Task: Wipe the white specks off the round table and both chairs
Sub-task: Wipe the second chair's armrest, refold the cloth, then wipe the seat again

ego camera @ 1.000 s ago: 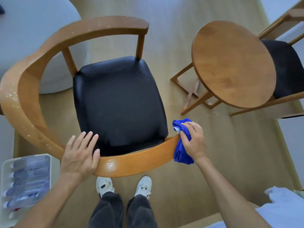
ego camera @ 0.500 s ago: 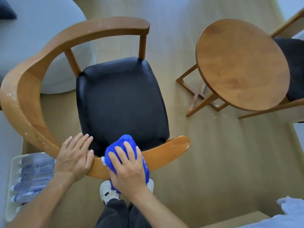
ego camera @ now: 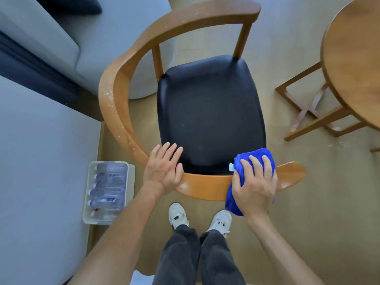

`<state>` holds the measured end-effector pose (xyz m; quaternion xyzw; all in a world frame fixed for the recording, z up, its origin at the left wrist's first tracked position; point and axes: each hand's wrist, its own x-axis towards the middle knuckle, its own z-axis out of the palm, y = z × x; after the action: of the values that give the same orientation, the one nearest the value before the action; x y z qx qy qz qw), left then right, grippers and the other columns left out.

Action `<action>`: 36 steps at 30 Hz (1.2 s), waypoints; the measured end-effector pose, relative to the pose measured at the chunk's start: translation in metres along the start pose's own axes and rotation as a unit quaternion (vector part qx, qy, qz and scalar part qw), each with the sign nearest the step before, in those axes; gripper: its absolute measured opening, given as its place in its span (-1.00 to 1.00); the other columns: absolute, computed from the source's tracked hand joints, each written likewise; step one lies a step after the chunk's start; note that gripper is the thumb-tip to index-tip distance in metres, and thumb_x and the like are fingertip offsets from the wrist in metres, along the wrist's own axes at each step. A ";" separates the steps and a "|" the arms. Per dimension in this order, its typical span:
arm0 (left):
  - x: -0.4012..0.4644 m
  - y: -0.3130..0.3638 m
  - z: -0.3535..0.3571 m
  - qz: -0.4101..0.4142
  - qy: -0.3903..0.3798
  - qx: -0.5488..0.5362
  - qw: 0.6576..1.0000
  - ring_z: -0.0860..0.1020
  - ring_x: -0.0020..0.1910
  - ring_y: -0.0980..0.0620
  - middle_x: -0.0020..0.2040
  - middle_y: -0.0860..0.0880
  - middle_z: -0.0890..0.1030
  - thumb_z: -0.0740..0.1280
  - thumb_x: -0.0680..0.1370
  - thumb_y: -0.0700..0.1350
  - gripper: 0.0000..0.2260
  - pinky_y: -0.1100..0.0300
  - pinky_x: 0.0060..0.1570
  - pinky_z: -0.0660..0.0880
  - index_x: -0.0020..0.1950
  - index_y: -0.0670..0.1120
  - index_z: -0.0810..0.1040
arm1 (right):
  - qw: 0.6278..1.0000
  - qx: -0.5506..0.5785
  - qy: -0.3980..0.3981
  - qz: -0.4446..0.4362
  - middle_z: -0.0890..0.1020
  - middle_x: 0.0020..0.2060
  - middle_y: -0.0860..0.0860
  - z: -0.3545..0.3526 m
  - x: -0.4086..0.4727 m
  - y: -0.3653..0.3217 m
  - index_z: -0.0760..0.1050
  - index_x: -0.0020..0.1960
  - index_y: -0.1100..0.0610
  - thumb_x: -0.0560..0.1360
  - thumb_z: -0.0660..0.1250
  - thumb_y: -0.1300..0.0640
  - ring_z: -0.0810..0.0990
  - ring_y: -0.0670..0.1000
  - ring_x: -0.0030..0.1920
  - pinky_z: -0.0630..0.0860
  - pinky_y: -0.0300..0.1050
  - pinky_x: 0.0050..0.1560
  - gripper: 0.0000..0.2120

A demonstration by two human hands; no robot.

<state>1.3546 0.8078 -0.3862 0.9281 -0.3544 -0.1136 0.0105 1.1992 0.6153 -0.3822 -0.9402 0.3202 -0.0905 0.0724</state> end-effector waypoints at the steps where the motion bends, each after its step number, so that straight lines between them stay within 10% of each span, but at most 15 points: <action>1: 0.000 0.000 0.001 0.000 -0.005 0.001 1.000 0.50 0.27 -0.16 0.24 -0.15 0.58 0.11 0.51 -0.02 -0.55 -0.12 0.33 0.31 0.28 -0.16 0.56 | 1.000 0.004 -0.010 -0.011 0.60 0.19 0.11 0.003 -0.013 -0.027 0.61 0.12 0.15 0.51 0.26 0.03 0.44 0.25 0.36 0.37 0.26 0.30 -0.71; 5: 0.001 -0.002 0.005 0.005 0.006 0.000 1.000 0.53 0.23 -0.17 0.20 -0.17 0.60 0.11 0.50 -0.04 -0.57 -0.09 0.30 0.28 0.24 -0.20 0.58 | 0.989 0.030 -0.032 -0.141 0.57 0.27 0.11 0.016 -0.041 -0.098 0.58 0.23 0.11 0.51 0.30 -0.02 0.45 0.23 0.37 0.38 0.28 0.30 -0.64; 10: -0.002 -0.003 0.006 0.005 0.011 -0.016 1.000 0.49 0.28 -0.15 0.26 -0.15 0.57 0.08 0.52 -0.01 -0.54 -0.10 0.34 0.31 0.28 -0.19 0.55 | 0.962 0.072 -0.016 -0.263 0.57 0.26 0.18 0.005 -0.016 0.010 0.62 0.20 0.18 0.50 0.30 0.06 0.46 0.29 0.34 0.44 0.29 0.21 -0.65; 15: -0.002 -0.002 0.004 0.004 0.016 -0.029 0.999 0.47 0.31 -0.13 0.29 -0.13 0.55 0.08 0.53 0.00 -0.54 -0.10 0.38 0.31 0.32 -0.15 0.52 | 0.991 0.019 0.022 -0.133 0.57 0.22 0.23 -0.002 0.010 0.073 0.61 0.16 0.28 0.56 0.22 0.10 0.41 0.32 0.35 0.37 0.25 0.34 -0.66; 24: -0.002 -0.003 0.009 0.029 0.083 -0.062 0.994 0.54 0.21 -0.16 0.17 -0.18 0.60 0.11 0.59 -0.10 -0.64 -0.06 0.36 0.34 0.23 -0.22 0.56 | 0.990 0.072 -0.106 0.056 0.49 0.35 0.17 0.004 -0.034 -0.122 0.54 0.27 0.17 0.63 0.02 -0.09 0.33 0.24 0.43 0.21 0.30 0.39 -0.52; 28: -0.003 -0.008 -0.001 -0.035 0.152 -0.196 0.968 0.49 0.27 -0.21 0.21 -0.19 0.56 0.07 0.60 -0.14 -0.65 0.02 0.43 0.17 0.25 -0.25 0.52 | 0.935 0.281 -0.182 0.119 0.23 0.52 -0.12 -0.009 -0.028 -0.154 0.27 0.51 0.03 0.58 -0.23 -0.16 -0.02 -0.06 0.56 -0.16 0.07 0.55 -0.38; 31: -0.016 0.007 -0.016 -0.061 0.177 -0.216 0.958 0.38 0.37 -0.17 0.31 -0.16 0.50 0.08 0.60 -0.08 -0.63 0.01 0.48 0.08 0.29 -0.21 0.51 | 0.850 0.459 -0.200 0.164 0.34 0.43 -0.19 -0.031 -0.018 -0.126 0.30 0.49 0.04 0.66 -0.03 0.00 0.18 -0.21 0.48 0.09 -0.13 0.52 -0.56; 36: -0.037 0.063 -0.002 0.018 0.101 -0.107 0.989 0.41 0.32 -0.25 0.31 -0.14 0.51 0.21 0.50 0.15 -0.54 -0.27 0.29 0.30 0.30 -0.07 0.52 | 0.970 0.228 -0.060 0.055 0.62 0.19 0.10 -0.006 0.008 -0.038 0.59 0.18 0.21 0.54 0.07 0.06 0.52 0.12 0.30 0.32 0.14 0.37 -0.58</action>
<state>1.2870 0.7854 -0.3699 0.9217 -0.3544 -0.0566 0.1472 1.2263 0.6395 -0.3683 -0.8833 0.3378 -0.1002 0.3092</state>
